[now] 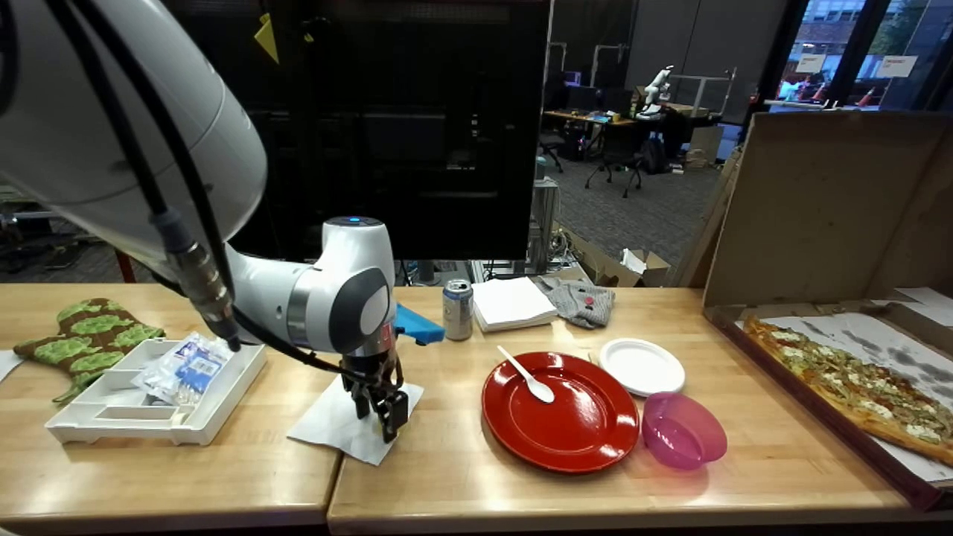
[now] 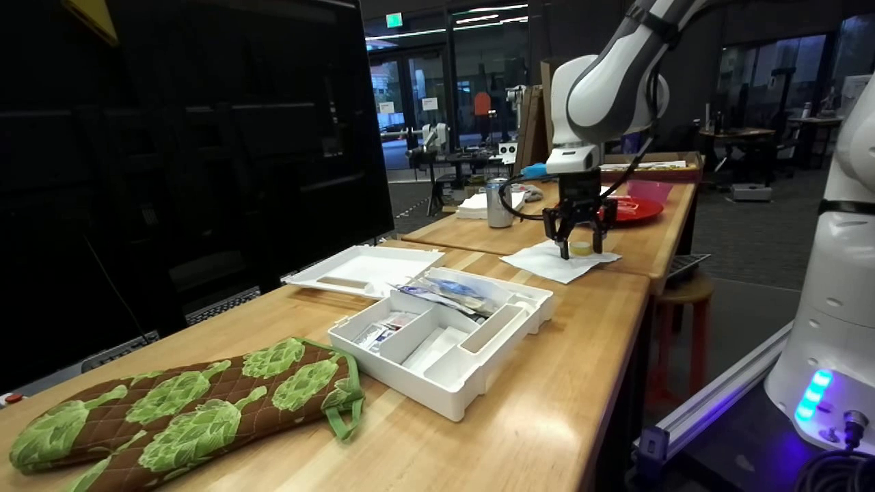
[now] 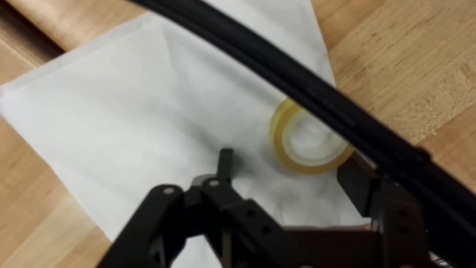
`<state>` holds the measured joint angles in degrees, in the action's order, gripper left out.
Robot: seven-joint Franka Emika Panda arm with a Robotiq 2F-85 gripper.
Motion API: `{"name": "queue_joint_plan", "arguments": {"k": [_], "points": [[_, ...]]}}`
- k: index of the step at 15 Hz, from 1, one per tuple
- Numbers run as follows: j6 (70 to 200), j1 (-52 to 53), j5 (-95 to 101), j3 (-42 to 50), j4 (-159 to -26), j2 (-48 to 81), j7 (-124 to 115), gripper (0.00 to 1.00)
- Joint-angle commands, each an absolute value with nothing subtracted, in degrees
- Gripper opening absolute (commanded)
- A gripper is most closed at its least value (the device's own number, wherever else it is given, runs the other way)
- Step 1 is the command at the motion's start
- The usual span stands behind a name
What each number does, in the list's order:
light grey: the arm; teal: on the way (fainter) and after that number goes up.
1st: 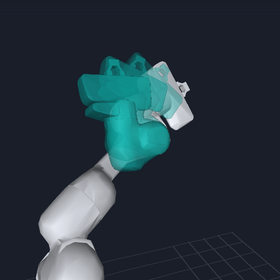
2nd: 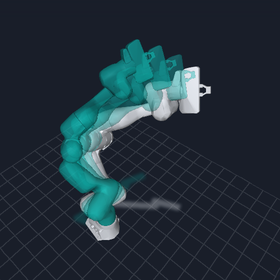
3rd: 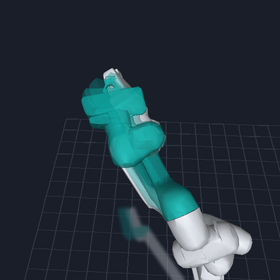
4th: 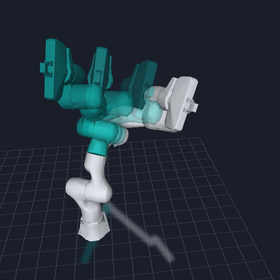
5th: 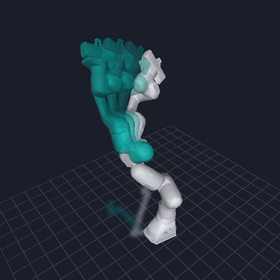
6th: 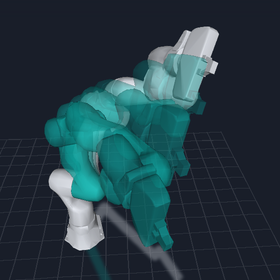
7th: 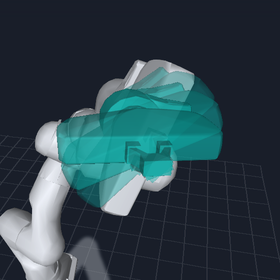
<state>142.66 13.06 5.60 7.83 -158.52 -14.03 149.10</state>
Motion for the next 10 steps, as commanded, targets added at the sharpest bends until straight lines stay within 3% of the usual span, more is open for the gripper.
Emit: {"name": "queue_joint_plan", "arguments": {"k": [1, 6, 10], "points": [[143.33, 16.49, 5.99, 11.17, -158.42, -14.15, 149.09, 0.41], [143.52, 17.69, 6.74, 13.01, -158.31, -14.72, 149.10, 0.02], [143.42, 17.26, 7.32, 13.44, -158.30, -14.92, 149.10, 0.00]]}}
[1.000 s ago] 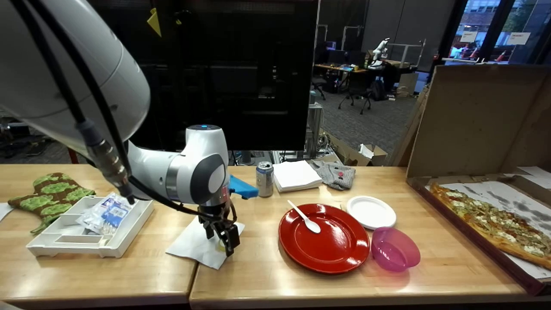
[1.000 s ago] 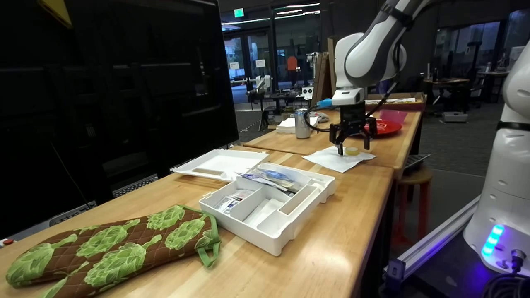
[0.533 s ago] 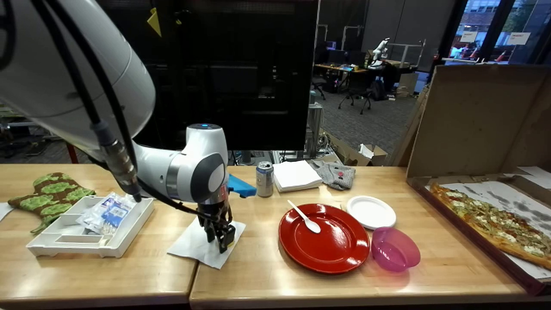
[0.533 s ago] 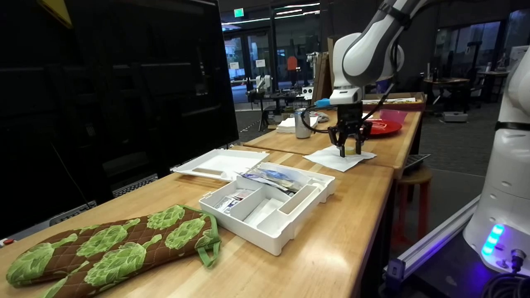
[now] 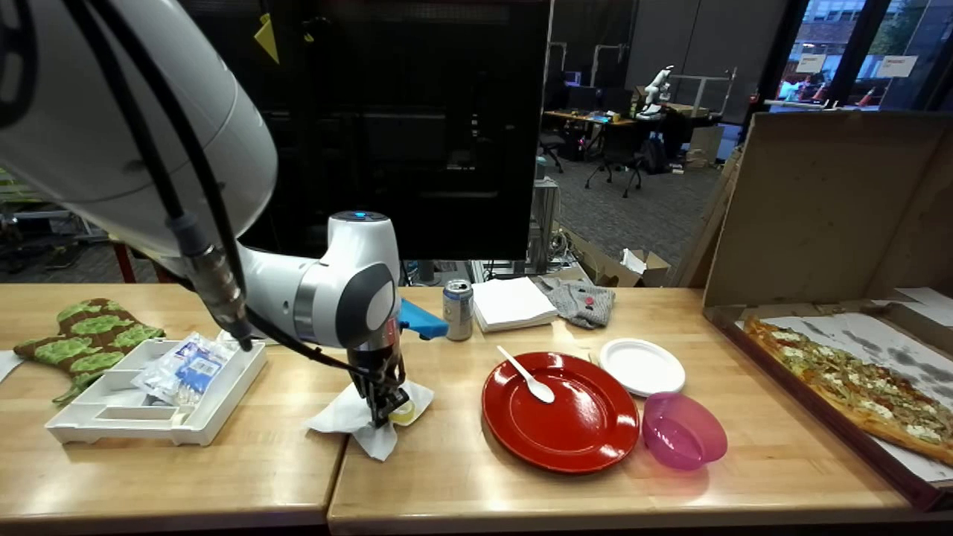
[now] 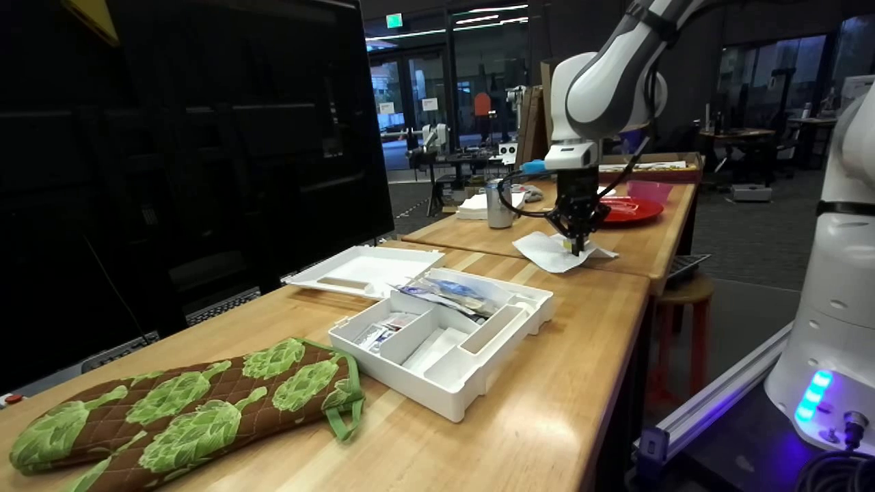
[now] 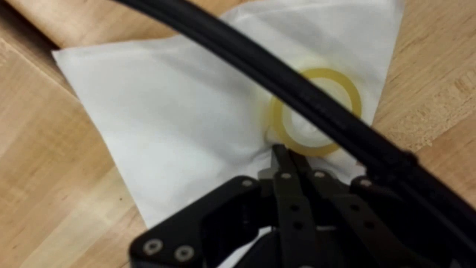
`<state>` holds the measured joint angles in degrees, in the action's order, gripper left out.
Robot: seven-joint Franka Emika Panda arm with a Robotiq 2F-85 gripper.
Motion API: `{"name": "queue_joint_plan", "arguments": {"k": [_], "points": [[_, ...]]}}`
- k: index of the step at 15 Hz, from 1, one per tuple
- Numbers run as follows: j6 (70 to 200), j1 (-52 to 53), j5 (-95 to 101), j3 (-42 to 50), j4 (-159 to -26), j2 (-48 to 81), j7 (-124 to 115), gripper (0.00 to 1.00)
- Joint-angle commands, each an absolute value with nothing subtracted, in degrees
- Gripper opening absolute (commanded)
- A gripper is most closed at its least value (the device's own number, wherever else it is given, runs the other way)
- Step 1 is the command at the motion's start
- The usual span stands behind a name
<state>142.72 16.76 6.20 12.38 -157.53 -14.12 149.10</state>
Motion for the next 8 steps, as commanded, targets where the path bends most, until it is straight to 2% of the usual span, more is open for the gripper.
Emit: {"name": "queue_joint_plan", "arguments": {"k": [1, 8], "points": [[143.34, 17.12, 7.52, 13.40, -158.29, -14.98, 149.10, 0.00], [143.09, 16.49, 8.12, 12.91, -157.94, -15.07, 149.10, 0.00]]}}
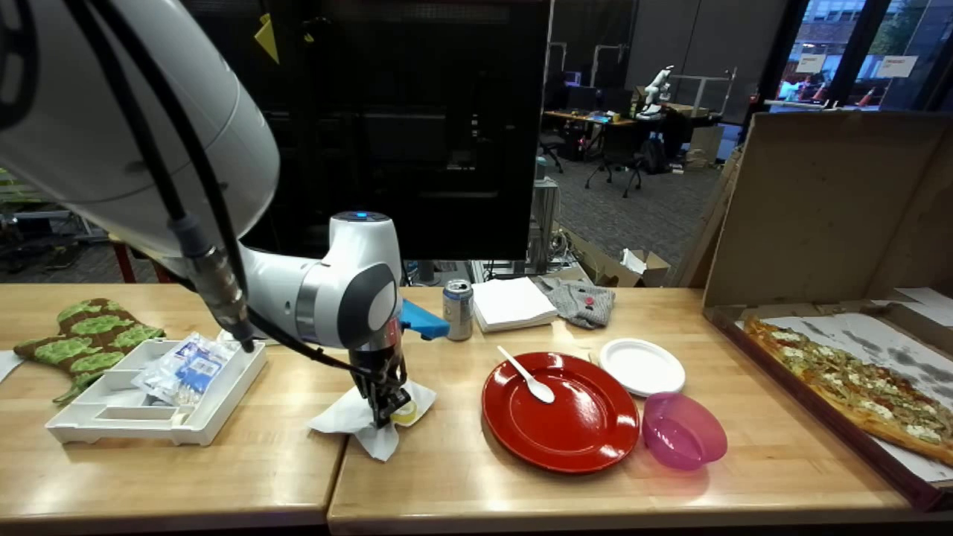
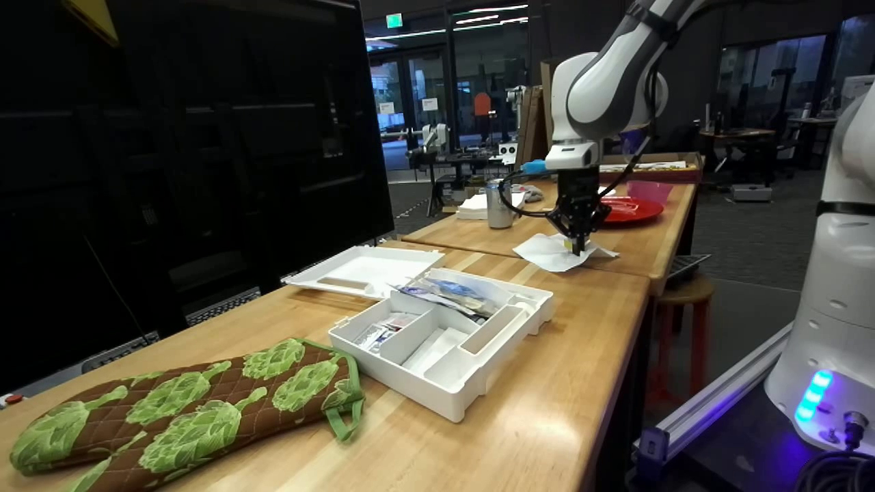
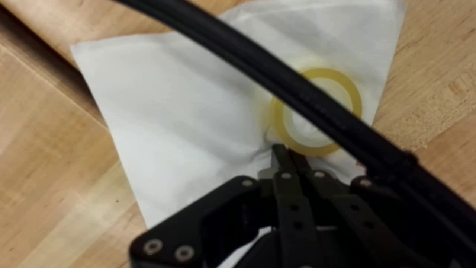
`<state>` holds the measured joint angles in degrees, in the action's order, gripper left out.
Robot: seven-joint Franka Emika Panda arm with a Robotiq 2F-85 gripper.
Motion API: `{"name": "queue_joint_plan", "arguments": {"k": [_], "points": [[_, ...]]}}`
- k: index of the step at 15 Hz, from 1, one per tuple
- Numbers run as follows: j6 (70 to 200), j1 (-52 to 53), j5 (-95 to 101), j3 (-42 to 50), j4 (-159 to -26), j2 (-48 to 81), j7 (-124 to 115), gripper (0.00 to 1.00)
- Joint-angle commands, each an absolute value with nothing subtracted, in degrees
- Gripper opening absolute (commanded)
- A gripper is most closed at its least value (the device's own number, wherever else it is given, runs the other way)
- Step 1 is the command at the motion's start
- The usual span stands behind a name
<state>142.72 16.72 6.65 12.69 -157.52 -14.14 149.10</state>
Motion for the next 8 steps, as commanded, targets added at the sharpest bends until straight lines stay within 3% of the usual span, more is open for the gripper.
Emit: {"name": "queue_joint_plan", "arguments": {"k": [1, 5, 8], "points": [[142.95, 16.37, 8.19, 12.89, -157.64, -14.92, 149.10, 0.00], [142.72, 15.86, 7.58, 12.70, -155.10, -13.11, 148.53, 0.00], [143.32, 10.69, 5.84, 7.76, -152.54, -11.33, 148.67, 0.00]]}}
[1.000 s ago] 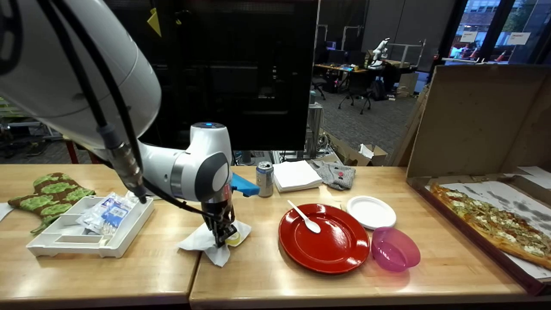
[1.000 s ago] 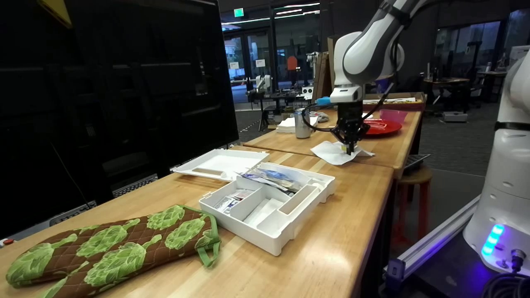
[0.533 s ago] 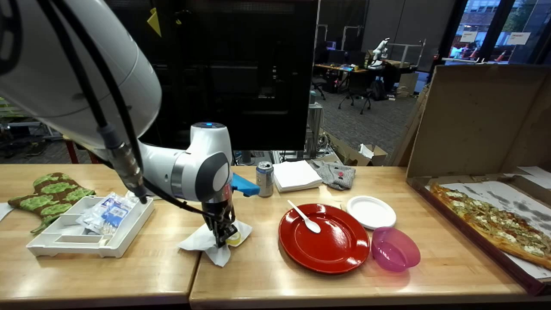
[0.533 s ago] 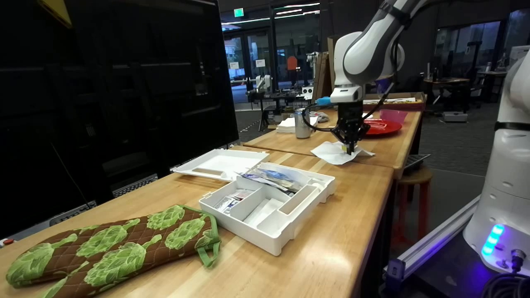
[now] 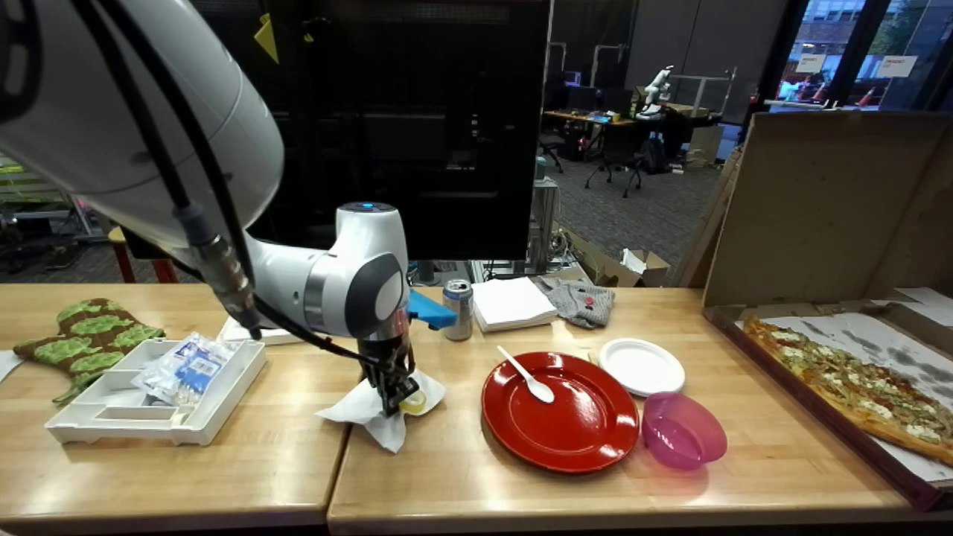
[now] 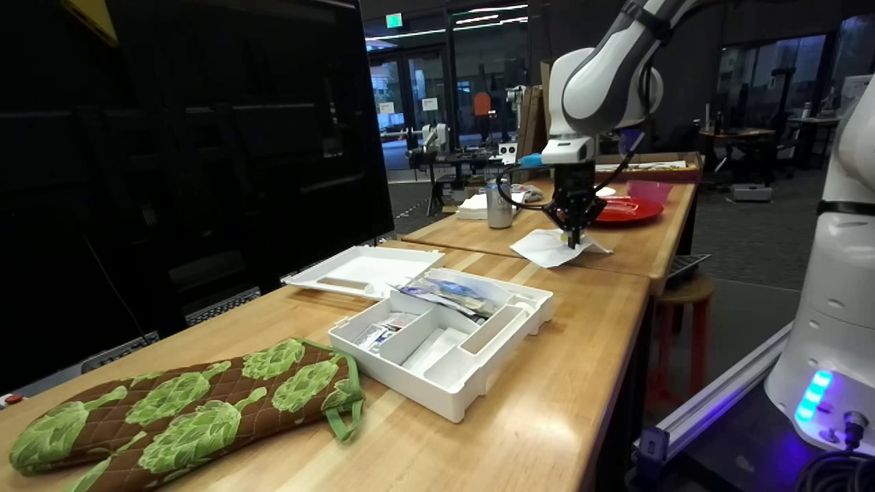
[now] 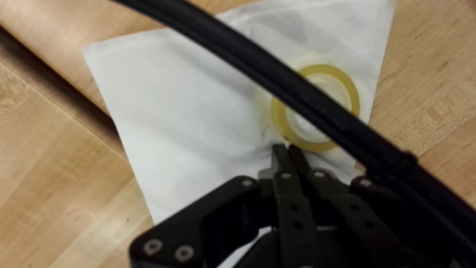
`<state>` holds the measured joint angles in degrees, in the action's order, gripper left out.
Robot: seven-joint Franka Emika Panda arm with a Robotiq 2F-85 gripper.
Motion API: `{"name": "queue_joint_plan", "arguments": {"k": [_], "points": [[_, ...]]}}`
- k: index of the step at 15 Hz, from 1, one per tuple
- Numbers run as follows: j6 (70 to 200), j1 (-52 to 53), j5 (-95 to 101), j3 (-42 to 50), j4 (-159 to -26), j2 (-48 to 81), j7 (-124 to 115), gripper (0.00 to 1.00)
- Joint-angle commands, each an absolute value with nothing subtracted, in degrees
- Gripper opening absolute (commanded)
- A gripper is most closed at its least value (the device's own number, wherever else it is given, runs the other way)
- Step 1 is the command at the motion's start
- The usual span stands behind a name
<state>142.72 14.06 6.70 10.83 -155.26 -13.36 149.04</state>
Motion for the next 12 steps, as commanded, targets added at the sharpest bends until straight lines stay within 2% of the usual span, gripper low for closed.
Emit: {"name": "queue_joint_plan", "arguments": {"k": [1, 12], "points": [[143.23, 9.95, 5.33, 7.21, -151.64, -10.72, 148.75, 0.00], [141.39, 13.59, -4.88, 9.95, -142.79, -5.37, 149.02, 0.00]]}}
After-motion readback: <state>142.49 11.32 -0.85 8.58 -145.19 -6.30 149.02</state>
